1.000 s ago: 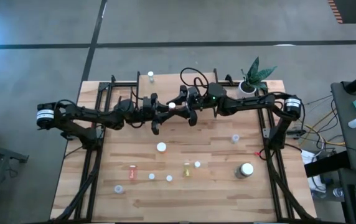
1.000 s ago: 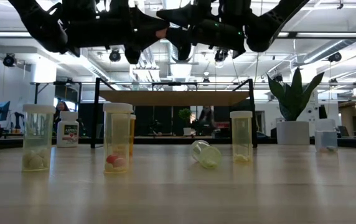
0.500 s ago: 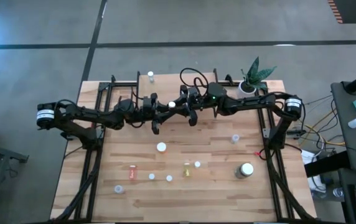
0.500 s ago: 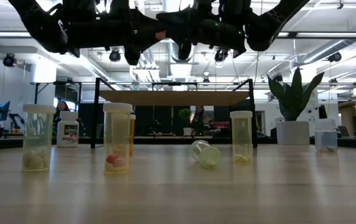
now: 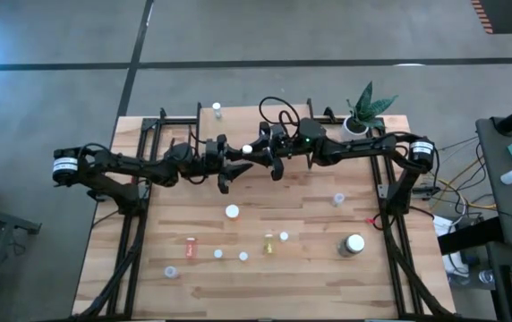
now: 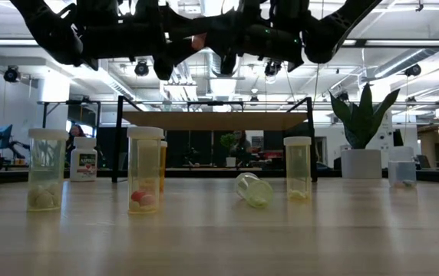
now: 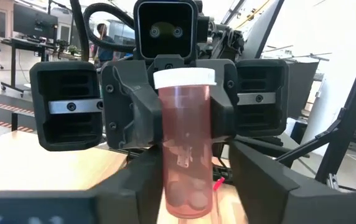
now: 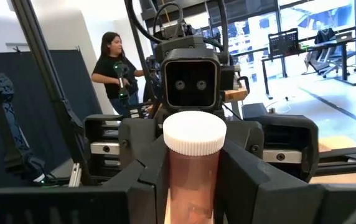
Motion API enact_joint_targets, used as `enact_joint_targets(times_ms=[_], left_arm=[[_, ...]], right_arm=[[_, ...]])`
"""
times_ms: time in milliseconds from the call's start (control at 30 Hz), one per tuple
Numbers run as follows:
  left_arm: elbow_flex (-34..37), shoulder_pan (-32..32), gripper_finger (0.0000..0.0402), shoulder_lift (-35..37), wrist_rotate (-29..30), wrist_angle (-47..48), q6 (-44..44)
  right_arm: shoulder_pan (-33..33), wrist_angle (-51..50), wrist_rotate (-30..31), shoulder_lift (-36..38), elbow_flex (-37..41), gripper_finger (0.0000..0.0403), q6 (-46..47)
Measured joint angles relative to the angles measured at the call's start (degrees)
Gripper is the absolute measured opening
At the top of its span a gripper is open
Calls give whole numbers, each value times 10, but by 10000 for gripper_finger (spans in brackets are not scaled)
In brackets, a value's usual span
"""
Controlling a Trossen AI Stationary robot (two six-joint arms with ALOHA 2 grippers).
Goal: Pick and place medicine bottles onto shelf by color
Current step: Put the right pink medicine bottle on the shelf
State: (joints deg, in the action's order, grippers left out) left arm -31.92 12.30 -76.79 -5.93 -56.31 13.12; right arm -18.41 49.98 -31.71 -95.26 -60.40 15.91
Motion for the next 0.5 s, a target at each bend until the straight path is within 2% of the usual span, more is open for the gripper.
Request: enact_joint_targets(times_ms=[133, 233, 500], left_arm=[[0, 1, 194, 5, 0, 6, -7], [0, 5, 200, 26, 7, 50, -30], [0, 22, 202, 118, 82, 182, -79]], right_arm=[[-3, -1, 3, 0, 0, 103, -1], [-6, -2, 5, -1, 0, 103, -4], [-12, -5, 3, -1, 0, 104, -4]])
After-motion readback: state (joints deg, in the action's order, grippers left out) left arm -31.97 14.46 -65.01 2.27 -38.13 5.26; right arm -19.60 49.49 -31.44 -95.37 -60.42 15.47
